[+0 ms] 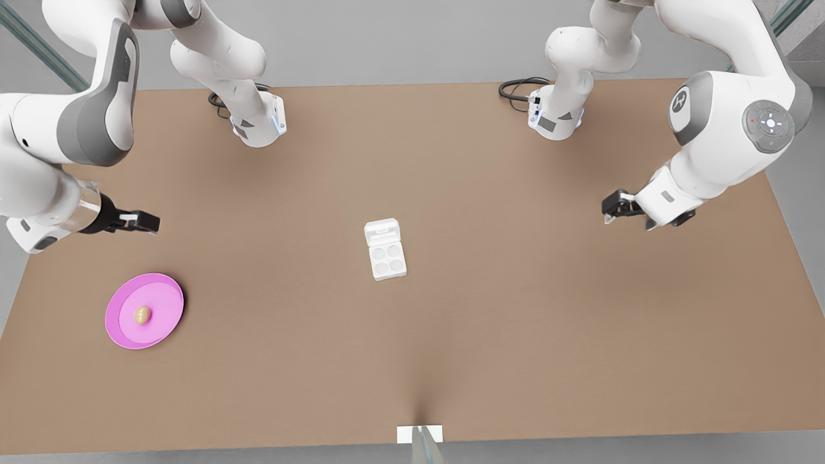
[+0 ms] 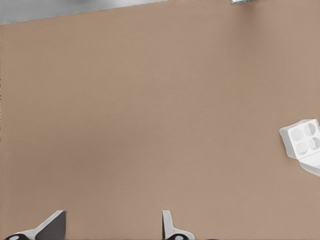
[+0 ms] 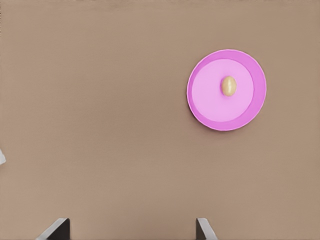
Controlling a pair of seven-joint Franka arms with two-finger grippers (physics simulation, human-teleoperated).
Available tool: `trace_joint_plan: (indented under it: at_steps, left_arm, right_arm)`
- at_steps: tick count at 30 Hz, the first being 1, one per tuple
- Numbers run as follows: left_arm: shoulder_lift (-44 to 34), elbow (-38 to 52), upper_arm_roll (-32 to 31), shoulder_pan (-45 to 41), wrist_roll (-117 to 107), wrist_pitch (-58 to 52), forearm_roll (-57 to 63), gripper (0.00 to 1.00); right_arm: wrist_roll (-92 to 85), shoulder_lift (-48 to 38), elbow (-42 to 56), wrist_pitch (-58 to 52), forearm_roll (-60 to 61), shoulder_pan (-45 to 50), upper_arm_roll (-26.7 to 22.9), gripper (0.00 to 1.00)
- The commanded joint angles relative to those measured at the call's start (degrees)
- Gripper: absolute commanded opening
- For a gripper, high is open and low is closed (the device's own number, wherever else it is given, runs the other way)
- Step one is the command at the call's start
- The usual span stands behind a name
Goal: Pack egg into the box and close the box lid
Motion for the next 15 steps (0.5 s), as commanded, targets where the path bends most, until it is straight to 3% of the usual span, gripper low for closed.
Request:
trace_joint_plan:
  at_steps: [1, 4, 5, 7, 10, 12, 15]
  left_arm:
    - [-0.06, 0.03, 0.04, 0.06, 1.99, 4.72, 0.0, 1.0]
    - [1.34, 0.38, 0.21, 0.15, 2.08, 4.46, -0.09, 1.0]
    - [1.34, 0.38, 0.21, 0.24, 2.17, 4.37, -0.09, 1.0]
    - [1.52, 0.38, 0.21, 0.24, 2.7, 3.85, -0.18, 1.0]
    - [0.99, 0.47, -0.31, 0.15, 2.87, 2.7, -0.35, 1.0]
    - [0.55, 0.47, -0.84, 0.15, 3.05, 2.44, -0.35, 1.0]
    - [0.55, 0.47, -0.84, 0.15, 2.96, 2.26, -0.35, 1.0]
  right_arm:
    - [0.8, 0.12, 0.12, 2.64, -0.01, 0.01, 0.01, 1.0]
    - [0.8, -0.75, -1.98, 3.6, -0.01, -0.08, 0.01, 1.0]
    - [0.8, -3.56, -7.86, 8.26, -0.1, -0.08, 0.01, 1.0]
    - [0.71, -12.7, -28.61, 26.36, -0.1, -1.22, 0.27, 1.0]
    - [0.62, -15.52, -45.04, 49.37, -0.19, -2.63, 0.36, 1.0]
    - [0.45, -13.06, -49.36, 63.98, -0.54, -4.12, 0.27, 1.0]
    - [0.71, -12.09, -48.74, 65.48, -0.37, -4.39, 0.27, 1.0]
